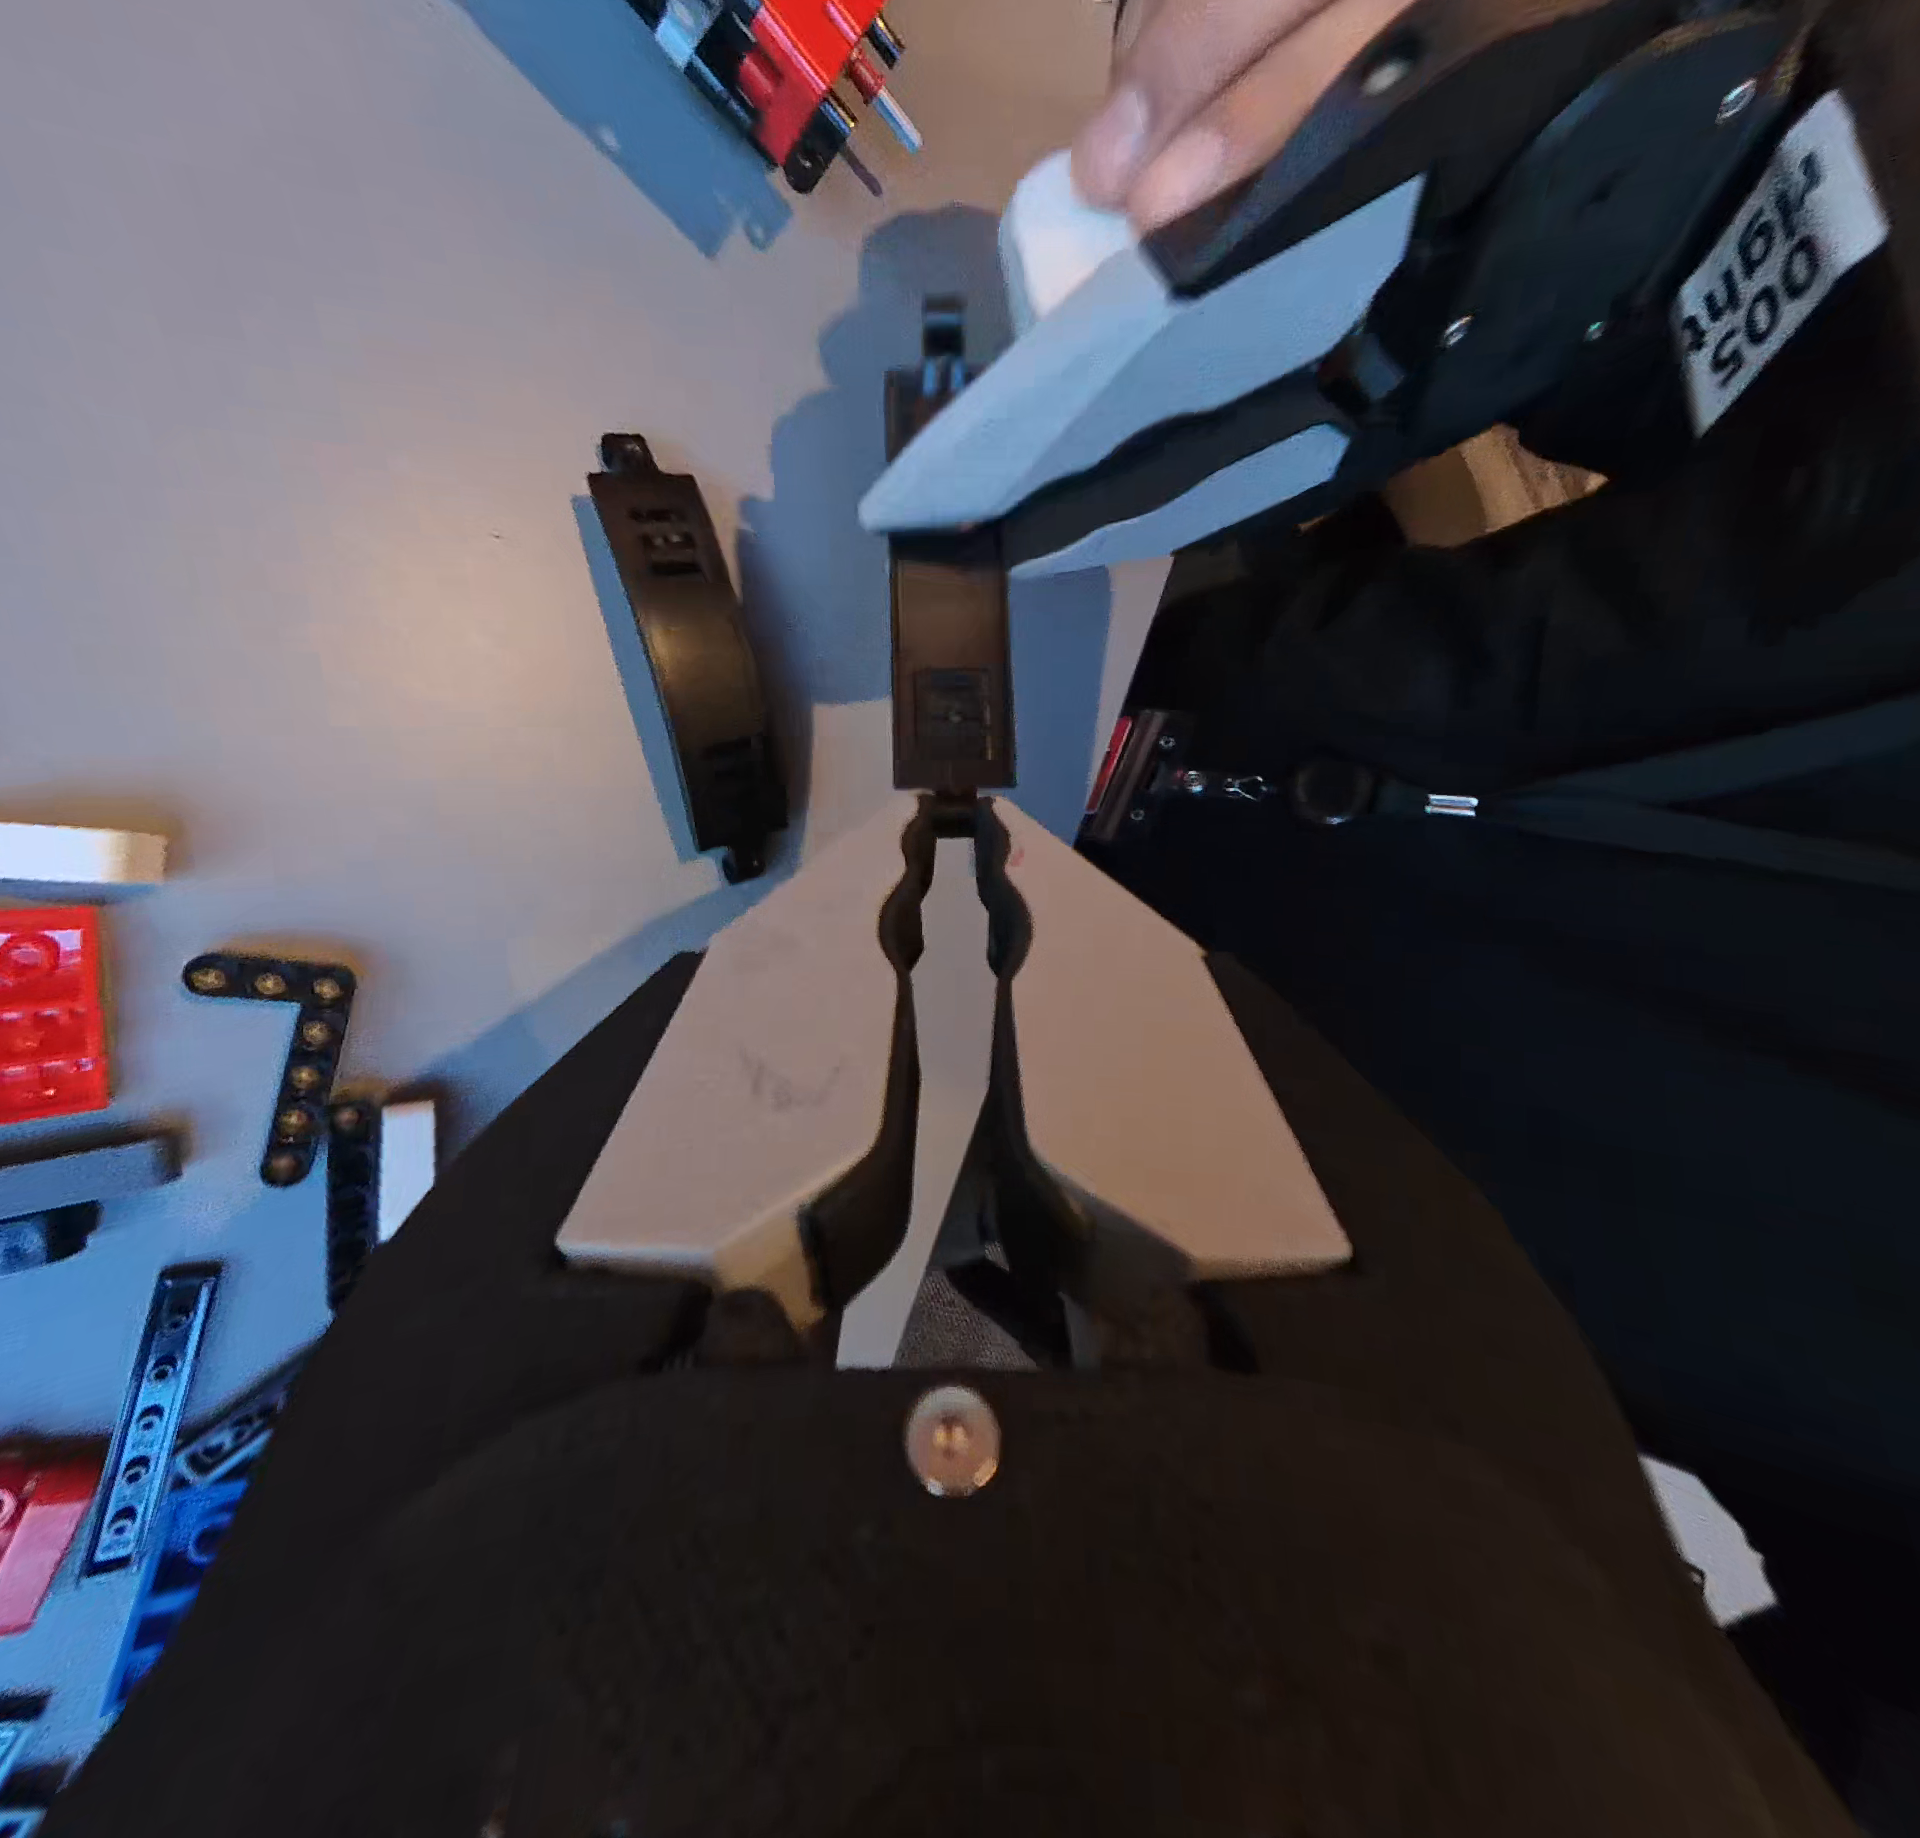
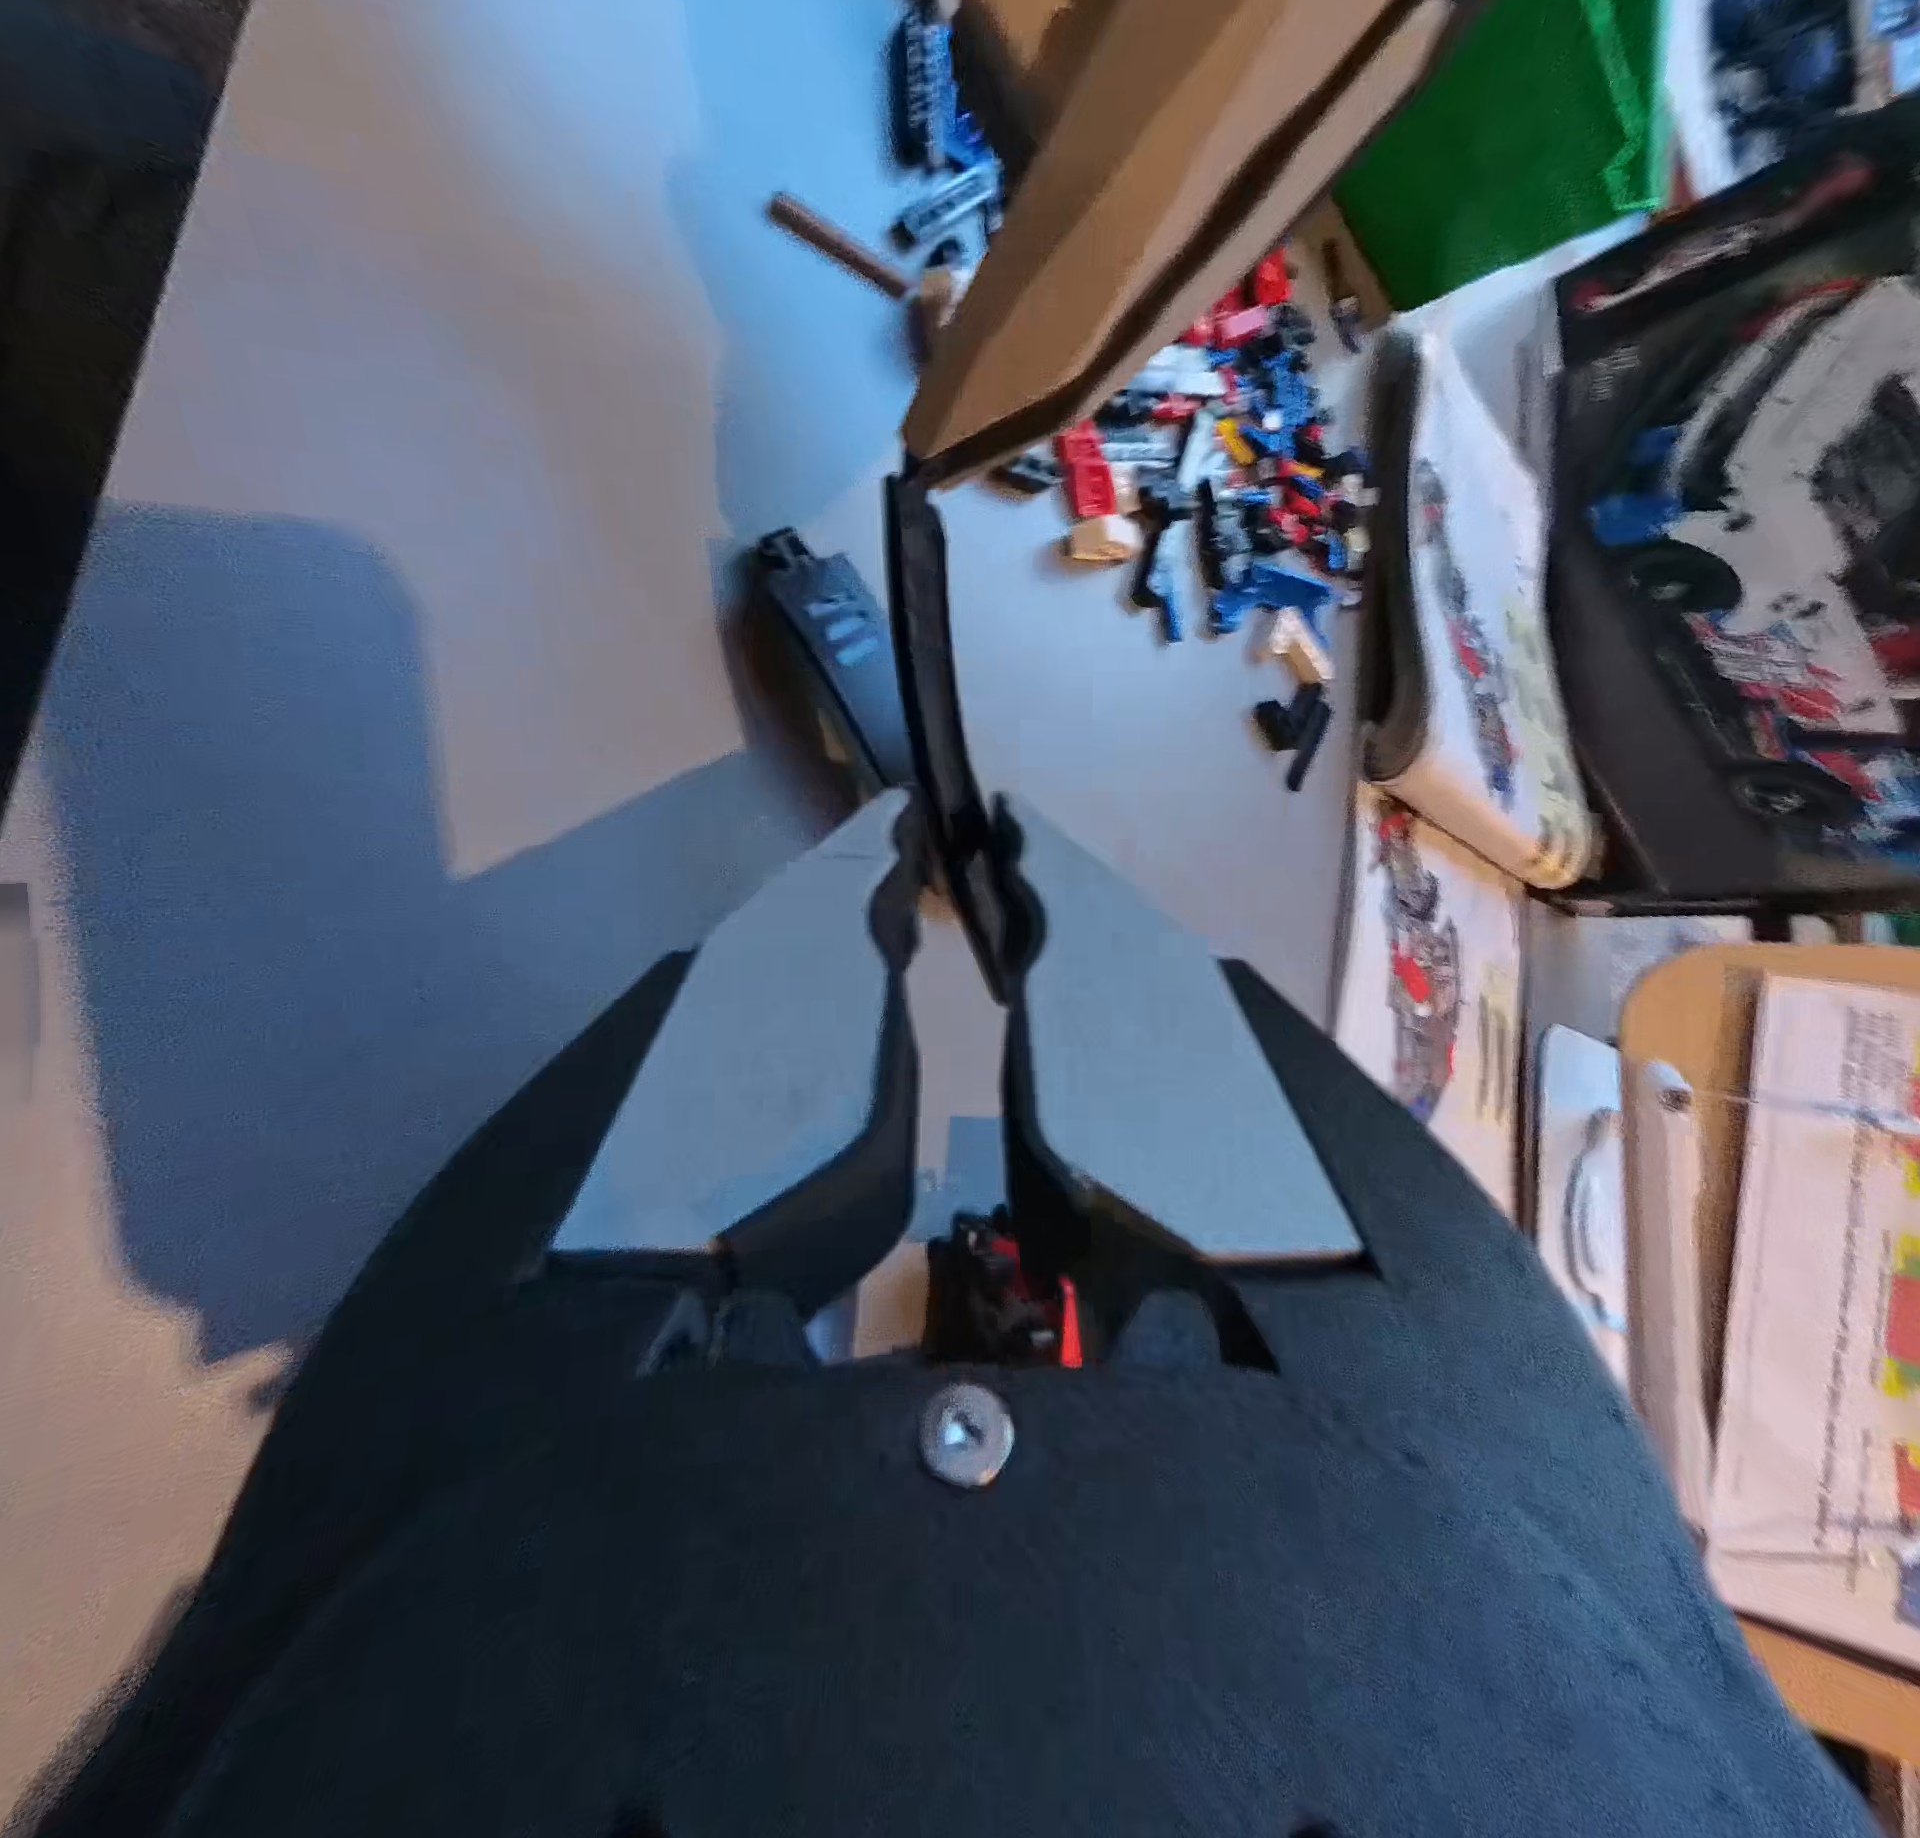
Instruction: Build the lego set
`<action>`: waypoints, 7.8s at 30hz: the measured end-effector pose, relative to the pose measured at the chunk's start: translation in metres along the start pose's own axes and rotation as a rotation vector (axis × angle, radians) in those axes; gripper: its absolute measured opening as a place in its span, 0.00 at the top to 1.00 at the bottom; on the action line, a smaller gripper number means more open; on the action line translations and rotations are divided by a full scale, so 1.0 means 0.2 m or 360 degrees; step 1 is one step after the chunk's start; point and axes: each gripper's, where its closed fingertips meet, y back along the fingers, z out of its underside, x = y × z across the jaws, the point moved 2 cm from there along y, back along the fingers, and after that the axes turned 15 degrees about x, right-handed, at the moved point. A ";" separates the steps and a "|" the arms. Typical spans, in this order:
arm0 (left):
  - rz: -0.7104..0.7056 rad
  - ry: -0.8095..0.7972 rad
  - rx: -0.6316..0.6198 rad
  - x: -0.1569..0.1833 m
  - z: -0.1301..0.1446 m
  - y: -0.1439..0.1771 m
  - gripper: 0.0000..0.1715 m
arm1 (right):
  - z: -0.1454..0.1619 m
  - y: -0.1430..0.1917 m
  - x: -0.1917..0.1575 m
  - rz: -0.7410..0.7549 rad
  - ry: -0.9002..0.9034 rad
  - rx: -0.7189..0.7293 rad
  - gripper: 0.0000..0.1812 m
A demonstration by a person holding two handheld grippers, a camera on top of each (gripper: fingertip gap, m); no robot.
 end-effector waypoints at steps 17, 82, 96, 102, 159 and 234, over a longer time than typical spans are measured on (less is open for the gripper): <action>-0.0925 -0.1958 -0.0178 0.03 -0.07 0.04 0.83 | -0.08 0.02 0.07 -0.1067 -0.1408 0.0097 1.00; -0.0643 -0.0371 0.0172 -0.22 0.02 -0.33 0.84 | 0.78 1.39 -0.08 0.0980 -0.1707 0.0272 0.96; -0.0859 -0.0879 0.0950 -0.19 -0.22 -0.17 0.60 | 1.13 1.62 0.02 0.1602 -0.1553 0.0267 0.87; -0.0932 -0.1102 0.1100 -0.21 -0.25 -0.14 0.64 | 1.27 1.69 0.10 0.1787 -0.1467 0.0190 0.84; -0.1099 -0.1201 0.1132 -0.23 -0.29 -0.11 0.81 | 1.13 1.88 -0.07 0.1666 -0.1606 0.0512 0.85; -0.0608 -0.0686 0.0379 -0.06 -0.18 -0.65 0.85 | 0.68 0.62 -0.02 0.0375 -0.1245 -0.0039 0.99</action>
